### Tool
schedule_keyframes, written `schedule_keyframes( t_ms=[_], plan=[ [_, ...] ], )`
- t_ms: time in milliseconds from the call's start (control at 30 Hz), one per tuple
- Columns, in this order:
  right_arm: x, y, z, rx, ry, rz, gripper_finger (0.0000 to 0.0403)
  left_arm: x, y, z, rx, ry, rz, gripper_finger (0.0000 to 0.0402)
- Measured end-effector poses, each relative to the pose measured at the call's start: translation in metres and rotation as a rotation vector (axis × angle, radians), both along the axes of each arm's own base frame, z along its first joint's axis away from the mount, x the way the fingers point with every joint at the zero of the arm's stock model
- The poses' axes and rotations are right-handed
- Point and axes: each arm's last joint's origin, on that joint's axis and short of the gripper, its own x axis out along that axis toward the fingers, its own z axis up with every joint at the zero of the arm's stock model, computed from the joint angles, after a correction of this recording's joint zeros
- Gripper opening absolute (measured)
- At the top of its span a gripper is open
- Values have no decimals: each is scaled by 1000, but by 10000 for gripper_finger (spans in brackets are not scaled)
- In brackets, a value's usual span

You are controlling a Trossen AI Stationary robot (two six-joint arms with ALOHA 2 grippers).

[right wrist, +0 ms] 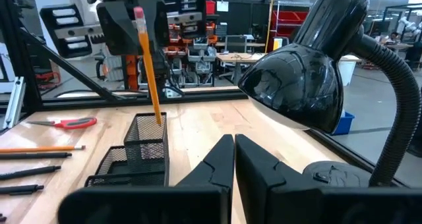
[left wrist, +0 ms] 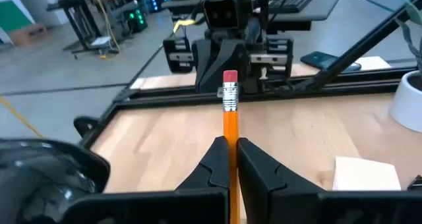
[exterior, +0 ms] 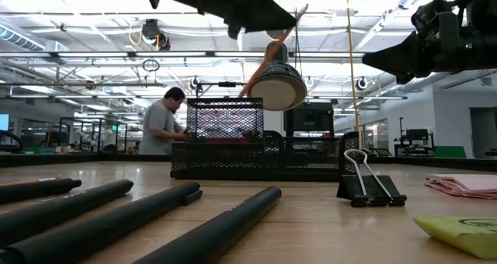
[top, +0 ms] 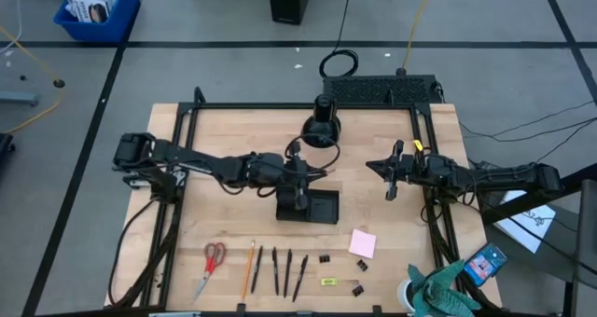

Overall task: Pick and place office supplies into organizer
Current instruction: Put the orange pencil into the black desk organizer

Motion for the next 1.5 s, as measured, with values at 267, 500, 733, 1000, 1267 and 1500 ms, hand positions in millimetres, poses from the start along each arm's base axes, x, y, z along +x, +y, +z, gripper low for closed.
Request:
schedule_keyframes(
  t_ms=[267,500,733,1000,1267,1500],
  plan=[
    [0,0,-2,3,20,2,8,-1,-5,3,-60,-19,0,5],
    [0,0,-3,22,23,2,8,-12,-15,-22,-44,1,-12,12],
    [0,0,-2,28,18,2,8,-32,-6,-55,-104,-51,24,15],
    [0,0,-2,25,15,2,8,-40,-1,-70,-118,-3,46,7],
    [0,0,-1,24,1,3,8,-50,0,-84,-90,52,48,6],
    [0,0,-1,24,0,2,8,-51,0,-86,-49,62,36,24]
  ],
)
